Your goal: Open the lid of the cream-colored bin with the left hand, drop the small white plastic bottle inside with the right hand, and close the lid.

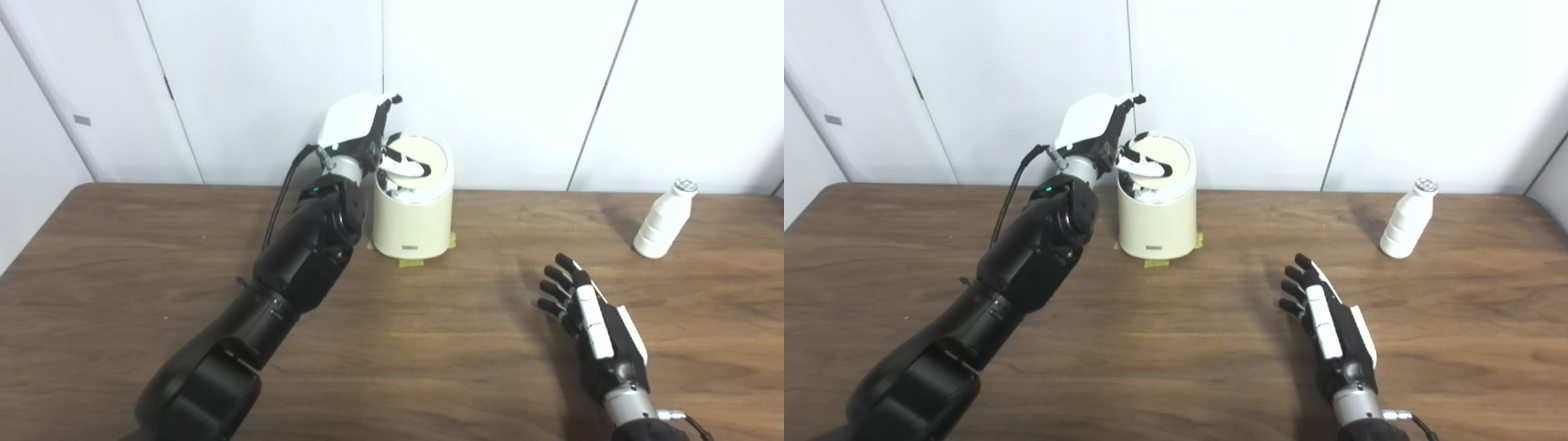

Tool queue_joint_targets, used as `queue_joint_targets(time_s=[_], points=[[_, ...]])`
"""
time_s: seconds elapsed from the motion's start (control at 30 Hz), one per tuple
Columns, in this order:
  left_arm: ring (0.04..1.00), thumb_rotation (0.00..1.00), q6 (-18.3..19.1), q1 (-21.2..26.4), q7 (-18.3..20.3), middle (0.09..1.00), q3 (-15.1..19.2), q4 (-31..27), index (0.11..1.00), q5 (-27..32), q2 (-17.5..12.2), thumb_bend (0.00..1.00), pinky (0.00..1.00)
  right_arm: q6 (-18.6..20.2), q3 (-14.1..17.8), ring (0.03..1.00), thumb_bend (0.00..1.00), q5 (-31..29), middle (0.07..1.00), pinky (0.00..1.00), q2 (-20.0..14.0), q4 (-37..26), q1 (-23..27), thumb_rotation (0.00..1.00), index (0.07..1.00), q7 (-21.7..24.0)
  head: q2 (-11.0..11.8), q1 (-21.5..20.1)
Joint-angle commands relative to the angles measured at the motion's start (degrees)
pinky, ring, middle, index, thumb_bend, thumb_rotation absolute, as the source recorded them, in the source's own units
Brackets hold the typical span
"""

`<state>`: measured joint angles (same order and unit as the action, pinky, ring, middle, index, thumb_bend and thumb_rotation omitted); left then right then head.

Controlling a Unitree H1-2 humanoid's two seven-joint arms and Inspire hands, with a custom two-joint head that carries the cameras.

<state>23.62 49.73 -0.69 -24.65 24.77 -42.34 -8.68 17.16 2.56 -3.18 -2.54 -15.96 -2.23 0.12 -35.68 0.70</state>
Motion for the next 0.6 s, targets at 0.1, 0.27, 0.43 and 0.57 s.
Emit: queue_joint_targets(time_s=[0.1, 0.27, 0.43, 0.57], points=[[0.860, 0.00, 0.8, 2.1, 2.6, 0.892, -1.6, -1.2, 0.906, -3.0, -2.0, 0.93, 0.86, -1.3, 0.1, 0.860, 0.58, -0.5, 0.876, 0.81, 0.1, -2.5, 1.6, 0.89, 0.898, 0.3, -0.1, 0.1], [0.843, 0.00, 1.0, 2.0, 3.7, 0.884, -3.3, -1.4, 0.909, -5.3, -3.0, 0.95, 0.86, -1.2, -0.2, 0.858, 0.57, -0.1, 0.877, 0.81, -0.1, -2.5, 1.6, 0.90, 0.898, 0.4, 0.0, 0.0], [0.849, 0.00, 0.6, 1.9, 4.8, 0.879, -4.0, -1.5, 0.914, -6.6, -3.5, 0.93, 0.85, -1.1, -0.2, 0.863, 0.57, -0.2, 0.878, 0.82, -0.1, -2.6, 1.6, 0.91, 0.901, 0.4, 0.0, 0.0], [0.852, 0.00, -0.1, 1.8, 4.7, 0.874, -4.4, -0.9, 0.914, -7.1, -3.6, 0.94, 0.83, -1.2, 0.0, 0.857, 0.57, -0.4, 0.874, 0.80, 0.1, -2.5, 1.6, 0.90, 0.897, 0.3, 0.0, 0.1]])
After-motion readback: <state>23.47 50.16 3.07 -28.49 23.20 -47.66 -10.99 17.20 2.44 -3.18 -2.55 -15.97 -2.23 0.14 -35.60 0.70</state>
